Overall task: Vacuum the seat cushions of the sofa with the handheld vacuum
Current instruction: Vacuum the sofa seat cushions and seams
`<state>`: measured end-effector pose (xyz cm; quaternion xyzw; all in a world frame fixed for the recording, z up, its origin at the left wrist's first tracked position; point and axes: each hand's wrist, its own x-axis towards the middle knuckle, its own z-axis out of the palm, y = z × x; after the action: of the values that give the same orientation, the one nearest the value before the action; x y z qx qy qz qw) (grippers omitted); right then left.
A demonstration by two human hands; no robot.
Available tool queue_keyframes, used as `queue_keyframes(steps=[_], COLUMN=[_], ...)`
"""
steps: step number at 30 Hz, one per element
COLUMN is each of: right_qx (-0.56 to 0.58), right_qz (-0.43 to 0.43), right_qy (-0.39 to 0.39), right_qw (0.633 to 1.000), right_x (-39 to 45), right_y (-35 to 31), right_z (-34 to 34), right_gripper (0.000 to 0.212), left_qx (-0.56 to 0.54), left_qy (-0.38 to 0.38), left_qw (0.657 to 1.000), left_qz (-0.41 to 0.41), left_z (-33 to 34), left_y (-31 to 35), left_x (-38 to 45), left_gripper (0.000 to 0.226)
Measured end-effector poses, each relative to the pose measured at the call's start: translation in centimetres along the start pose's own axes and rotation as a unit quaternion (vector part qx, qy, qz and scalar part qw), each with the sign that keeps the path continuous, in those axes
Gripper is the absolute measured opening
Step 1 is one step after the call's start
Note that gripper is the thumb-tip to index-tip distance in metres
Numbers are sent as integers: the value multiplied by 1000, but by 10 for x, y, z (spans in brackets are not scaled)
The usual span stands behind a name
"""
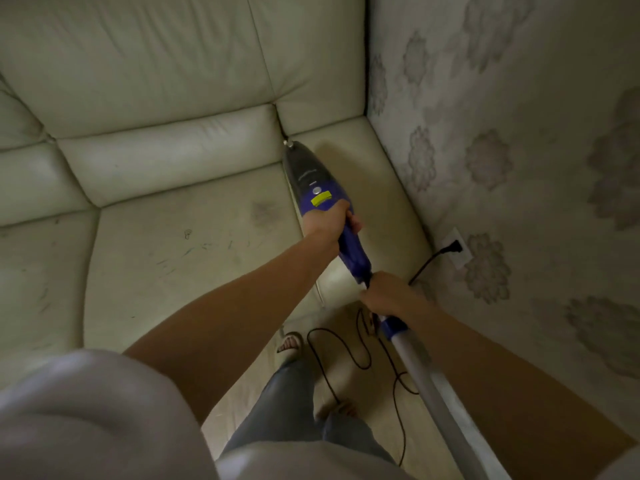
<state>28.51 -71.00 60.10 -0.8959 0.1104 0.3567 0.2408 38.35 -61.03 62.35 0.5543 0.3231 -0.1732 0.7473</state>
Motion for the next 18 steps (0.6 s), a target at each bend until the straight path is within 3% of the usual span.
queue_keyframes(steps=[5, 14, 18], right_qx=[86, 126, 128], right_qz=[-26, -23, -25], right_qy=[38, 43, 43], right_qw=[995, 991, 991], right_x=[2, 28, 42], right_y=[-7, -36, -60], right_z=[-4, -22, -35], right_gripper=[35, 47, 46], left_qx=[45, 178, 186], left_qy=[-27, -70, -101], left_qw=[997, 978, 975], left_qz=[63, 80, 67], left_z=[14, 21, 18], left_y=[21, 58, 79], left_x=[-11, 21, 44], left_gripper=[21, 25, 28])
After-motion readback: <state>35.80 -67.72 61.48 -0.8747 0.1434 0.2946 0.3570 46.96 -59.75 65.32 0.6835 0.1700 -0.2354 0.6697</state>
